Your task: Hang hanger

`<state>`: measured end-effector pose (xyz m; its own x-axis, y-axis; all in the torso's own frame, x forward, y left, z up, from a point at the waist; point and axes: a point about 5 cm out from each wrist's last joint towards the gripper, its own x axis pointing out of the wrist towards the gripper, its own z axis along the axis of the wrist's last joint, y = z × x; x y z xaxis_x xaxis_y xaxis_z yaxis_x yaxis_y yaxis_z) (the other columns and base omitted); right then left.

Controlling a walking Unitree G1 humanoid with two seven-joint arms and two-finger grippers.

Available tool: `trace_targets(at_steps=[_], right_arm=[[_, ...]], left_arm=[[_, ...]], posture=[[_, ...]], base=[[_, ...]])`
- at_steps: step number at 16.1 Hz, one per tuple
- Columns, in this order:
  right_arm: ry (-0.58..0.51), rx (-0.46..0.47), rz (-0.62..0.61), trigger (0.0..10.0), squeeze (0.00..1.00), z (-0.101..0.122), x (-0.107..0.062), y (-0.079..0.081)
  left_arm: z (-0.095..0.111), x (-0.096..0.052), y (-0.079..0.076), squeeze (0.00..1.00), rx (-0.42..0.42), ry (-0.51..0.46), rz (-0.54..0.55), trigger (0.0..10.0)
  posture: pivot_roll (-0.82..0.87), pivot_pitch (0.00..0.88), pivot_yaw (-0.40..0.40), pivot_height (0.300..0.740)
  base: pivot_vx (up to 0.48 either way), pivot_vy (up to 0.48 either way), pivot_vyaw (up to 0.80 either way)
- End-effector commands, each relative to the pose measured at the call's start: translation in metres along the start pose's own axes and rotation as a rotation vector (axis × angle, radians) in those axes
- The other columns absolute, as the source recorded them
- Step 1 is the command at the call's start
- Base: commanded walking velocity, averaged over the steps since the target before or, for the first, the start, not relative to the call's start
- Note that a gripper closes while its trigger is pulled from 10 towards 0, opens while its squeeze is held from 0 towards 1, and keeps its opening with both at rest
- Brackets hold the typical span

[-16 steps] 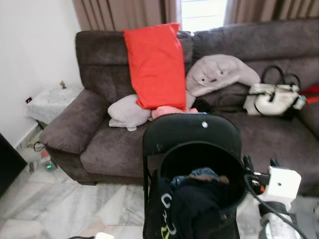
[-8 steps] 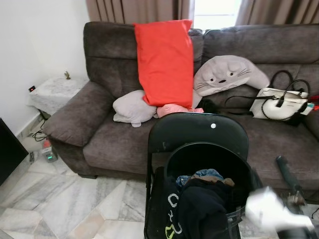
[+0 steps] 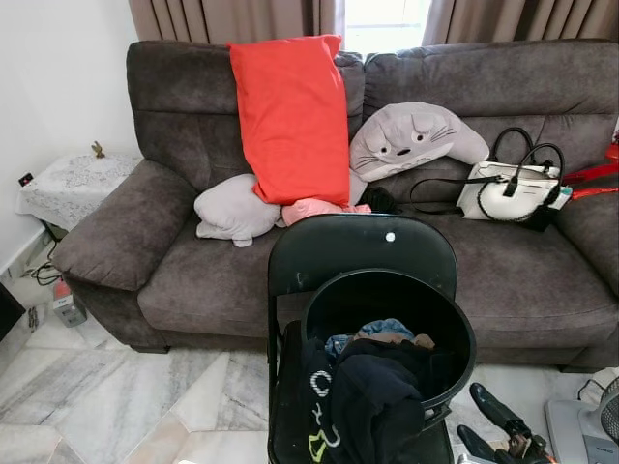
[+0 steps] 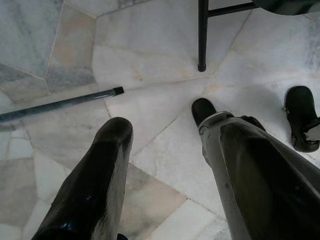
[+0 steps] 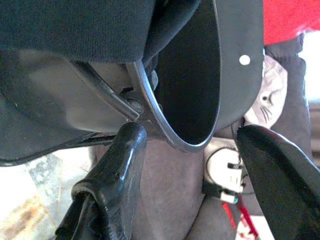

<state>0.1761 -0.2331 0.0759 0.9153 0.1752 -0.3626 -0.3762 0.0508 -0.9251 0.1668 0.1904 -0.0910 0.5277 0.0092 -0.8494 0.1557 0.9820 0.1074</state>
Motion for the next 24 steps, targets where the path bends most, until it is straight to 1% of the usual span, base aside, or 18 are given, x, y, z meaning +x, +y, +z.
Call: trace_targets(at_steps=[1, 2, 3, 4, 5, 6, 7, 10, 15, 22, 24], right_arm=[[-0.035, -0.022, 0.025, 10.0, 0.0, 0.002, 0.006, 0.005], [-0.065, -0.019, 0.048, 10.0, 0.0, 0.005, 0.009, 0.01], [-0.083, -0.013, 0.062, 10.0, 0.97, 0.006, 0.012, 0.014], [-0.107, -0.016, 0.072, 10.0, 1.0, 0.008, 0.016, 0.017], [-0.137, -0.049, 0.082, 10.0, 1.0, 0.011, 0.02, 0.02], [-0.155, -0.058, 0.089, 10.0, 0.76, 0.013, 0.022, 0.022], [-0.181, -0.082, 0.095, 10.0, 0.0, 0.015, 0.025, 0.022], [-0.203, -0.1, 0.075, 10.0, 0.0, 0.014, 0.03, 0.018], [-0.212, -0.139, 0.038, 10.0, 0.0, 0.01, 0.033, 0.011], [-0.173, -0.159, 0.034, 10.0, 0.0, 0.004, 0.034, 0.011], [-0.159, -0.182, 0.031, 10.0, 0.0, 0.0, 0.036, 0.01]], left_arm=[[-0.003, -0.001, 0.002, 0.0, -0.017, 0.014, 0.008, 10.0], [-0.003, -0.001, 0.002, 0.0, -0.017, 0.014, 0.01, 10.0], [-0.003, -0.001, 0.003, 0.0, -0.018, 0.015, 0.011, 10.0], [-0.003, -0.001, 0.003, 0.0, -0.018, 0.014, 0.013, 10.0], [-0.003, -0.001, 0.003, 0.0, -0.018, 0.014, 0.014, 10.0], [-0.003, -0.001, 0.003, 0.0, -0.018, 0.014, 0.014, 10.0], [-0.003, -0.001, 0.003, 0.0, -0.02, 0.014, 0.013, 10.0], [-0.004, -0.001, 0.003, 0.0, -0.024, 0.013, 0.017, 10.0], [-0.004, -0.001, 0.003, 0.0, -0.024, 0.012, 0.017, 10.0], [-0.003, -0.001, 0.003, 0.0, -0.024, 0.013, 0.016, 10.0], [-0.003, -0.001, 0.003, 0.0, -0.023, 0.01, 0.016, 10.0]], posture=[[-0.19, 0.032, 0.055, 0.74], [-0.18, 0.034, 0.057, 0.74], [-0.18, 0.036, 0.057, 0.74], [-0.18, 0.037, 0.059, 0.74], [-0.18, 0.037, 0.06, 0.74], [-0.18, 0.036, 0.06, 0.74], [-0.17, 0.037, 0.059, 0.74], [-0.17, 0.036, 0.058, 0.74], [-0.17, 0.038, 0.058, 0.74], [-0.17, 0.04, 0.059, 0.74], [-0.17, 0.04, 0.058, 0.74]], base=[[0.0, 0.0, 0.0], [0.0, 0.0, 0.0], [0.0, 0.0, 0.0], [0.0, 0.0, 0.0], [0.0, 0.0, 0.0], [0.0, 0.0, 0.0], [0.0, 0.0, 0.0], [0.0, 0.0, 0.0], [0.0, 0.0, 0.0], [0.0, 0.0, 0.0], [0.0, 0.0, 0.0]])
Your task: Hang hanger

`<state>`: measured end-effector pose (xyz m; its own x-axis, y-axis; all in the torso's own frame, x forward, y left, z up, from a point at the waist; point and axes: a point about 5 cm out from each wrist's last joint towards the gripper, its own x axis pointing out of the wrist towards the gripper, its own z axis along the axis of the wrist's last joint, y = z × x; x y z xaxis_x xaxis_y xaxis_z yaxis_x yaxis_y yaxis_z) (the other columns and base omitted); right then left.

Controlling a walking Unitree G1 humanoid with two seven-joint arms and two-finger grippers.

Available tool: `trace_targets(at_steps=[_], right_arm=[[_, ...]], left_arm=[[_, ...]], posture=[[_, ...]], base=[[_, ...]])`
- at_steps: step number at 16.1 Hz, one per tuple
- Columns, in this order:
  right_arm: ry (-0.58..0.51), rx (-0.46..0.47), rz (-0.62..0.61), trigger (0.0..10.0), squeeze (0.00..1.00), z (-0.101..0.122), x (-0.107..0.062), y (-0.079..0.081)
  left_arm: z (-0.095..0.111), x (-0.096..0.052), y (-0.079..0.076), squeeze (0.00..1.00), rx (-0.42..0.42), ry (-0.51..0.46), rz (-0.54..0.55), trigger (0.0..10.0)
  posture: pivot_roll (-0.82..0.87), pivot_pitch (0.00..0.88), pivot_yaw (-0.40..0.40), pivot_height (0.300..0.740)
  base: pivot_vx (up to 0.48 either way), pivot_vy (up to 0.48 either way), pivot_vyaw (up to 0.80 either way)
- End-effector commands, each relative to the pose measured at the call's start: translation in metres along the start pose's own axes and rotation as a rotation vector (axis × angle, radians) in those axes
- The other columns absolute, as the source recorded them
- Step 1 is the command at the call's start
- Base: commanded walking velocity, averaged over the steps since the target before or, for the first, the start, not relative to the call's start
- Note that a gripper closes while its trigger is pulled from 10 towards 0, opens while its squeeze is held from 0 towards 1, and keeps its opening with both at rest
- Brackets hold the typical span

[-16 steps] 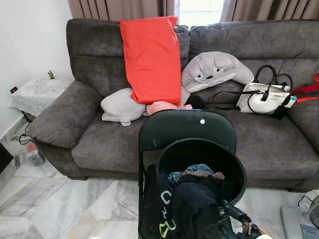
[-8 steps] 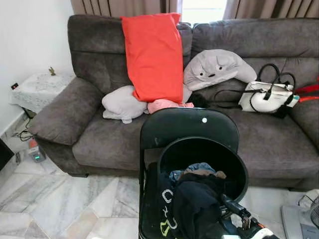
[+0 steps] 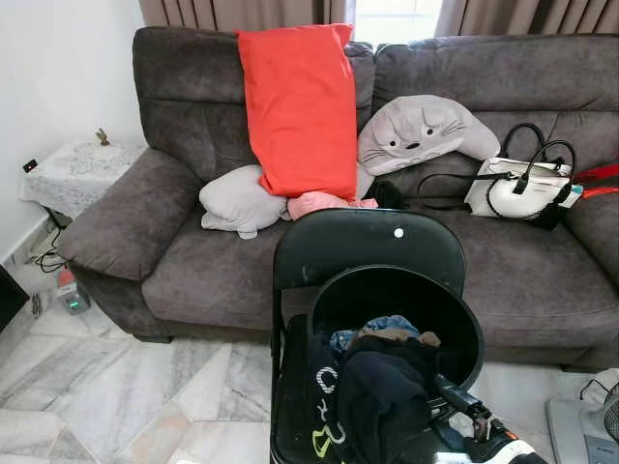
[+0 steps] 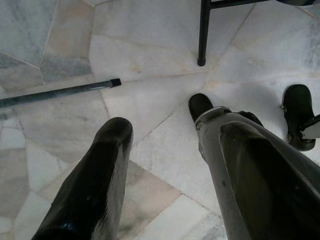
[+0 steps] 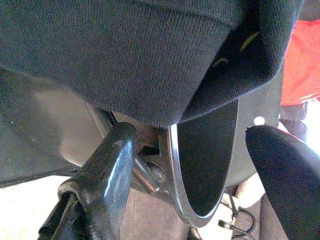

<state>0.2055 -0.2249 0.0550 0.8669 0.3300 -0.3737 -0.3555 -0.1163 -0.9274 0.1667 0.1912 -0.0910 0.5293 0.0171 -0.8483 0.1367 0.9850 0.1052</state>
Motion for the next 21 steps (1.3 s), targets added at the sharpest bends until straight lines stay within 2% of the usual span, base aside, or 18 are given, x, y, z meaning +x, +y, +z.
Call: trace_targets(at_steps=[1, 4, 11, 14, 17, 21], right_arm=[[0.005, -0.021, 0.007, 10.0, 0.0, -0.002, 0.0, 0.0], [0.003, -0.039, 0.007, 10.0, 0.0, -0.004, 0.003, 0.001], [-0.087, -0.101, 0.016, 10.0, 0.0, 0.005, 0.018, 0.002], [-0.132, -0.095, 0.023, 10.0, 0.0, 0.011, 0.021, 0.003], [-0.137, -0.086, 0.005, 10.0, 0.0, 0.013, 0.023, 0.0], [-0.141, -0.098, 0.018, 10.0, 0.0, 0.012, 0.021, 0.004]], left_arm=[[-0.003, -0.001, 0.002, 0.0, -0.006, 0.01, 0.009, 10.0], [-0.003, -0.001, 0.002, 0.0, -0.004, 0.01, 0.009, 10.0], [-0.003, -0.001, 0.003, 0.0, -0.004, 0.013, 0.018, 10.0], [-0.004, -0.001, 0.003, 0.0, -0.004, 0.012, 0.018, 10.0], [-0.004, -0.001, 0.003, 0.0, -0.003, 0.011, 0.018, 10.0], [-0.003, -0.001, 0.003, 0.0, -0.001, 0.01, 0.016, 10.0]], posture=[[-0.17, 0.04, 0.058, 0.74], [-0.17, 0.041, 0.061, 0.74], [-0.16, 0.044, 0.064, 0.74], [-0.15, 0.046, 0.065, 0.74], [-0.16, 0.046, 0.066, 0.74], [-0.16, 0.047, 0.066, 0.74]], base=[[0.0, 0.0, 0.0], [0.0, 0.0, 0.0], [0.0, 0.0, 0.0], [0.0, 0.0, 0.0], [0.0, 0.0, 0.0], [0.0, 0.0, 0.0]])
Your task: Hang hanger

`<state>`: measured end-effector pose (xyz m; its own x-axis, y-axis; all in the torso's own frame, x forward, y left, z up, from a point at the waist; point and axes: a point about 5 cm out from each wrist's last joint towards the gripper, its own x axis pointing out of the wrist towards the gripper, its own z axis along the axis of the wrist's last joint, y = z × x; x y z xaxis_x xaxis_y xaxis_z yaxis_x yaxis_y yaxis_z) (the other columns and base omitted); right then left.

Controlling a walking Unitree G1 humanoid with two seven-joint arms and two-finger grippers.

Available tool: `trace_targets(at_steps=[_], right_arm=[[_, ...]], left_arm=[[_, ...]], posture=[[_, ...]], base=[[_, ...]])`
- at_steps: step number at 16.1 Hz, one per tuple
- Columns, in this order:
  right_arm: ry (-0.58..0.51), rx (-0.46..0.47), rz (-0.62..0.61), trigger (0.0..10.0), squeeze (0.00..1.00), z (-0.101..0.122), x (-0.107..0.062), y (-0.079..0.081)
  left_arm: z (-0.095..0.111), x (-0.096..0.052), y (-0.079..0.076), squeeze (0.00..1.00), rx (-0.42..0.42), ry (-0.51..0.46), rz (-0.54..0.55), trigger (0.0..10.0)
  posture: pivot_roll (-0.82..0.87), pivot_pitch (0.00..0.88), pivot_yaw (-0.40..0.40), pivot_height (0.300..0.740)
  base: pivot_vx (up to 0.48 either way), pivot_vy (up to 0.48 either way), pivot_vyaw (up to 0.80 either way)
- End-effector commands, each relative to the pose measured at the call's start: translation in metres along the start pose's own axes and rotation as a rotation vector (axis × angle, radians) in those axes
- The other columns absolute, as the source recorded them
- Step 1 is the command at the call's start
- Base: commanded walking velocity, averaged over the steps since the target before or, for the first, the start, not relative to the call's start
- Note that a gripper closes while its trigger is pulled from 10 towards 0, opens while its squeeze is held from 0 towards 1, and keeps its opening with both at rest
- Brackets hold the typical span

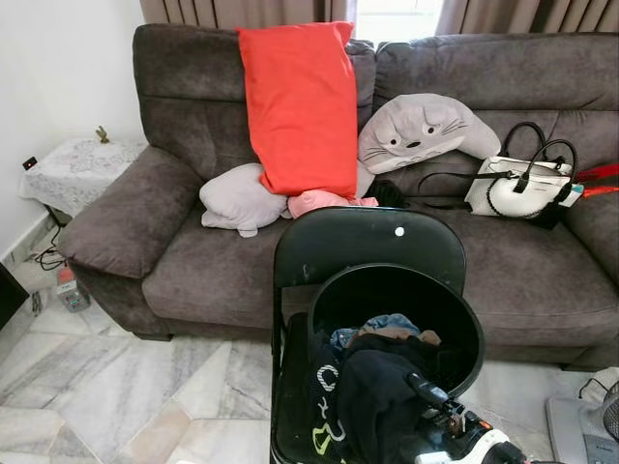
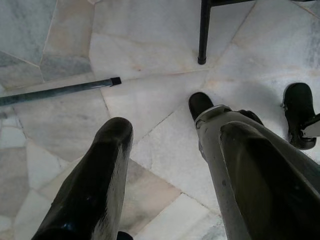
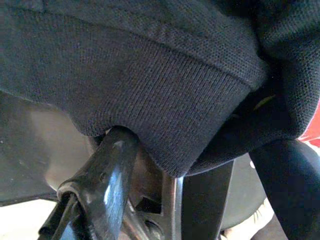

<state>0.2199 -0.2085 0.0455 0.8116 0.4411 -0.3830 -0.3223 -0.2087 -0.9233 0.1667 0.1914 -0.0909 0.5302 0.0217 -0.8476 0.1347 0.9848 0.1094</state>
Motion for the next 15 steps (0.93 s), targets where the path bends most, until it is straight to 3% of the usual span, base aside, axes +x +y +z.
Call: trace_targets(at_steps=[1, 7, 15], right_arm=[[-0.019, -0.005, 0.012, 10.0, 0.0, 0.002, 0.0, 0.002], [-0.096, -0.081, 0.065, 10.0, 0.0, 0.012, 0.005, 0.015], [-0.15, -0.123, -0.222, 10.0, 0.0, 0.02, 0.001, -0.02]], left_arm=[[-0.003, -0.001, 0.002, 0.0, -0.001, 0.01, 0.011, 10.0], [-0.003, -0.001, 0.003, 0.0, 0.003, 0.009, 0.008, 10.0], [-0.003, -0.001, 0.004, 0.0, 0.004, 0.007, 0.016, 10.0]], posture=[[-0.16, 0.047, 0.065, 0.74], [-0.15, 0.044, 0.069, 0.74], [-0.16, 0.048, 0.074, 0.74]], base=[[0.0, 0.0, 0.0], [0.0, 0.0, 0.0], [0.0, 0.0, 0.0]])
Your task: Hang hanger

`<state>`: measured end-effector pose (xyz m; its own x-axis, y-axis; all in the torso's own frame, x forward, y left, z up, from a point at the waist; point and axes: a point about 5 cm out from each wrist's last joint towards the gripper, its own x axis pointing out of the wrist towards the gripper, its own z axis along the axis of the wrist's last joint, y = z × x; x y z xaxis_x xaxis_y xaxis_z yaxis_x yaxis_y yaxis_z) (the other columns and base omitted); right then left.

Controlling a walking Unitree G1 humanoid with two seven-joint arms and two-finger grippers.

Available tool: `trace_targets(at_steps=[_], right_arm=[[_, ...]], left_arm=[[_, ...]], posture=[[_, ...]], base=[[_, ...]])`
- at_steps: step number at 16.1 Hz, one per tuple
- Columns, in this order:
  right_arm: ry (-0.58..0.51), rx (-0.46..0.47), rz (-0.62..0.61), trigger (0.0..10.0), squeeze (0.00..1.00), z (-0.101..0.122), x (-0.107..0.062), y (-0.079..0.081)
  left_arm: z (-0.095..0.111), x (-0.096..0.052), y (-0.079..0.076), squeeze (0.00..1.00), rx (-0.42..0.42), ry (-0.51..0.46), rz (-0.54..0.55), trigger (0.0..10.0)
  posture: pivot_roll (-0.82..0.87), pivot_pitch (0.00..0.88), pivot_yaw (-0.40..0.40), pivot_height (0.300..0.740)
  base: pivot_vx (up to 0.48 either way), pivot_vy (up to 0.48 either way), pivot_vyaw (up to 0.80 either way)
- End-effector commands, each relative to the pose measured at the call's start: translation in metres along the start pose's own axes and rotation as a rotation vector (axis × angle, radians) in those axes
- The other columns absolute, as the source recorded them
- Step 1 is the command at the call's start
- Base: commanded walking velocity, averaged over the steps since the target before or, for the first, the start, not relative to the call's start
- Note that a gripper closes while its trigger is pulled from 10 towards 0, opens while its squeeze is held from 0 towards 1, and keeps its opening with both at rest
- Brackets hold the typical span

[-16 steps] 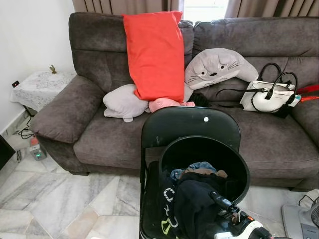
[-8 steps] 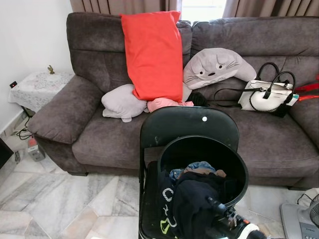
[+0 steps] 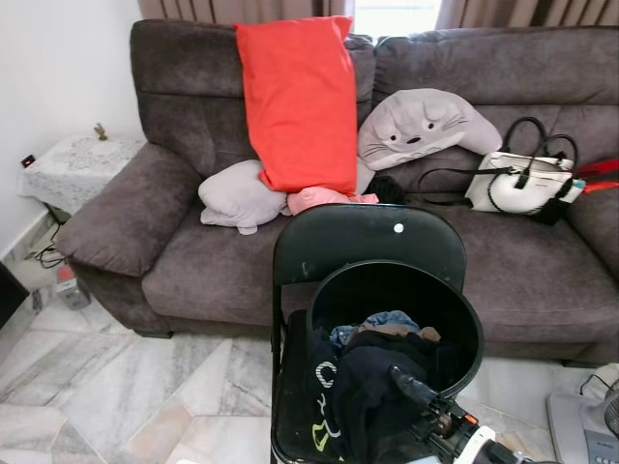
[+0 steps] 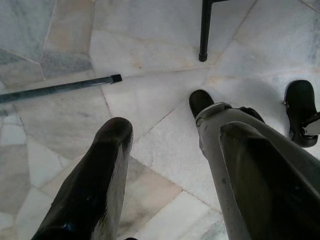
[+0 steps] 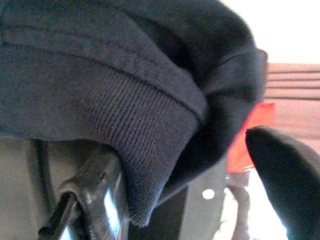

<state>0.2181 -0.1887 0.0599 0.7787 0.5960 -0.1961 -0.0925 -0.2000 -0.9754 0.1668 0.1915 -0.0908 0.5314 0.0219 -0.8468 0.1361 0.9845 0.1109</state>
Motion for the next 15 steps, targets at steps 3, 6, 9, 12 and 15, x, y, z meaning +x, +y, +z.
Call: trace_targets(at_steps=[3, 6, 9, 12, 15], right_arm=[[-0.028, -0.01, -0.089, 10.0, 0.0, 0.002, -0.002, -0.012], [-0.185, 0.087, -0.079, 10.0, 0.0, 0.024, -0.01, -0.011], [-0.212, 0.154, -0.064, 10.0, 0.0, 0.028, -0.012, -0.008], [-0.184, 0.186, -0.01, 10.0, 0.0, 0.024, -0.012, 0.0], [-0.118, 0.248, 0.083, 10.0, 0.0, 0.016, -0.011, 0.015]], left_arm=[[-0.003, -0.001, 0.004, 0.0, 0.003, 0.005, 0.017, 10.0], [-0.003, -0.001, 0.004, 0.0, 0.004, 0.006, 0.015, 10.0], [-0.003, -0.001, 0.004, 0.0, 0.007, 0.006, 0.013, 10.0], [-0.003, -0.001, 0.004, 0.0, 0.011, 0.007, 0.012, 10.0], [-0.002, -0.001, 0.005, 0.0, 0.015, 0.006, 0.013, 10.0]], posture=[[-0.16, 0.048, 0.077, 0.74], [-0.17, 0.045, 0.081, 0.74], [-0.17, 0.044, 0.086, 0.74], [-0.17, 0.042, 0.09, 0.74], [-0.17, 0.039, 0.096, 0.74]], base=[[0.0, 0.0, 0.0], [0.0, 0.0, 0.0], [0.0, 0.0, 0.0], [0.0, 0.0, 0.0], [0.0, 0.0, 0.0]])
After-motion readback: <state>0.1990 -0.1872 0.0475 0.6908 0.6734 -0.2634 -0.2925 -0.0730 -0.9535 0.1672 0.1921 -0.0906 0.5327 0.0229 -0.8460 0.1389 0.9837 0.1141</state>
